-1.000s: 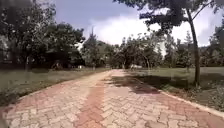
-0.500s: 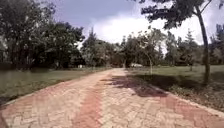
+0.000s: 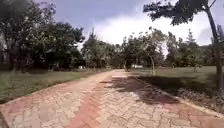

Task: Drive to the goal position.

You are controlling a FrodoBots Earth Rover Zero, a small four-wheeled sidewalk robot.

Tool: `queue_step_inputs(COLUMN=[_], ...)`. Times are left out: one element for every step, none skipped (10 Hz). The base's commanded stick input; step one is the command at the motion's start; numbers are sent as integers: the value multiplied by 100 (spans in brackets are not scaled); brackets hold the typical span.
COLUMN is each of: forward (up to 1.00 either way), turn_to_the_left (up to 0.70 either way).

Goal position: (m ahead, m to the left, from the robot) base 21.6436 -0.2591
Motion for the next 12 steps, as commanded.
queue_step_inputs(forward=[70, 70, 70, 70, 70, 70, 70, 70, 70, 70, 70, 70], turn_to_the_left=[0, 0, 0, 0, 0, 0, 0, 0, 0, 0, 0, 0])
